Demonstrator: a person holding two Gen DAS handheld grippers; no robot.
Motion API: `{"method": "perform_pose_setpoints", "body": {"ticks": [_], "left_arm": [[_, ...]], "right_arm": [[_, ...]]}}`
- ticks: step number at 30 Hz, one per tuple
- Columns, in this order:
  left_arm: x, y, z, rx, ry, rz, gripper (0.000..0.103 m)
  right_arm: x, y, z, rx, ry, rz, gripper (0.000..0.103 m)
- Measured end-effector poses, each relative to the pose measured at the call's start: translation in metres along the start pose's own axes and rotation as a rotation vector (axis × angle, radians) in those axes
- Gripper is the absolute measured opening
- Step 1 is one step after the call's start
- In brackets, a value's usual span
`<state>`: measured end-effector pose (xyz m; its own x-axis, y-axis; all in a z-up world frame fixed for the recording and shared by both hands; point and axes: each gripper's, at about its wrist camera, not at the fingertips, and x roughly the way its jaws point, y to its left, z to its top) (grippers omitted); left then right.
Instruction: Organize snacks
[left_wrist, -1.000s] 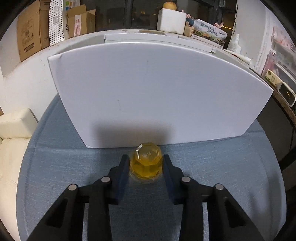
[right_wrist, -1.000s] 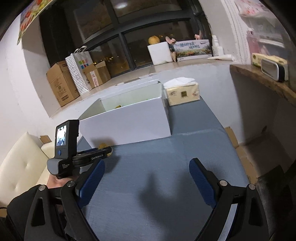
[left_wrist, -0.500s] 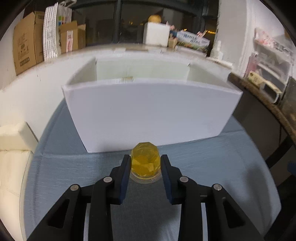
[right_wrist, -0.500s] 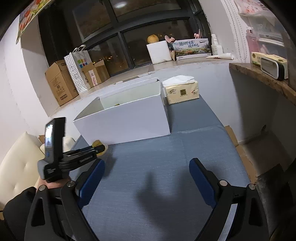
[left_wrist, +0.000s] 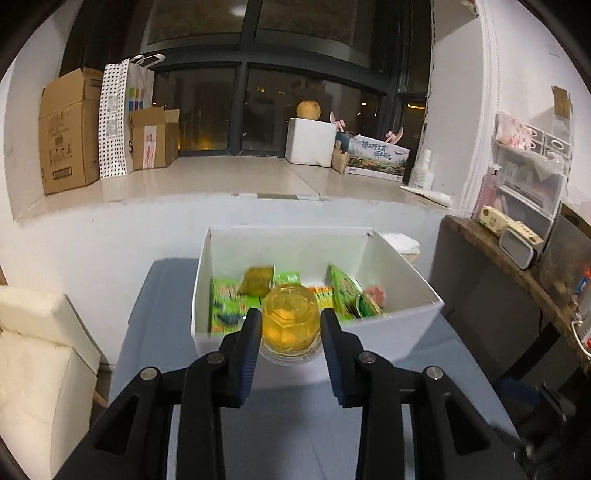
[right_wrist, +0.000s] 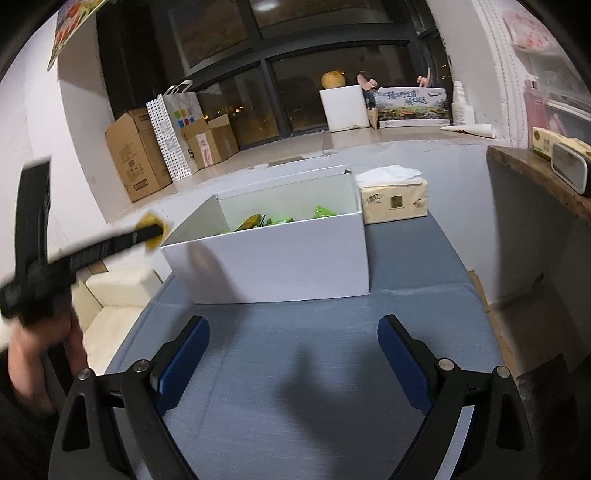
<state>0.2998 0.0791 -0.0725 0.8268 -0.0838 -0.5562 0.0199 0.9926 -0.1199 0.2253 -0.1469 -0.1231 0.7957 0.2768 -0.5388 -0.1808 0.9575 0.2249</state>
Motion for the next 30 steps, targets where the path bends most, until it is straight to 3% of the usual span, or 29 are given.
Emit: {"method": "perform_pose_setpoints", "body": {"ticks": [7, 9, 11, 22, 26, 30], "left_arm": [[0.064, -0.006, 0.027, 0.000, 0.055, 0.038, 0.040], [0.074, -0.006, 0.027, 0.002, 0.075, 0.069, 0.062], [0.080, -0.006, 0.025, -0.013, 0.084, 0.074, 0.103], [0.058, -0.018, 0.012, 0.026, 0.081, 0.072, 0.103], [0.031, -0.032, -0.007, 0.066, 0.055, 0.160, 0.103], [-0.001, -0.035, -0.029, 0.008, 0.038, 0.108, 0.103]], "right_arm": [[-0.004, -0.005, -0.007, 0.018, 0.004, -0.006, 0.095], [-0.005, -0.010, -0.010, 0.024, 0.012, -0.016, 0.095], [-0.005, -0.015, -0.011, 0.032, 0.016, -0.029, 0.095], [-0.007, -0.020, -0.013, 0.044, 0.016, -0.029, 0.095], [-0.010, -0.016, -0.012, 0.034, 0.008, -0.026, 0.095], [-0.017, -0.006, -0.010, 0.002, 0.005, -0.032, 0.095]]}}
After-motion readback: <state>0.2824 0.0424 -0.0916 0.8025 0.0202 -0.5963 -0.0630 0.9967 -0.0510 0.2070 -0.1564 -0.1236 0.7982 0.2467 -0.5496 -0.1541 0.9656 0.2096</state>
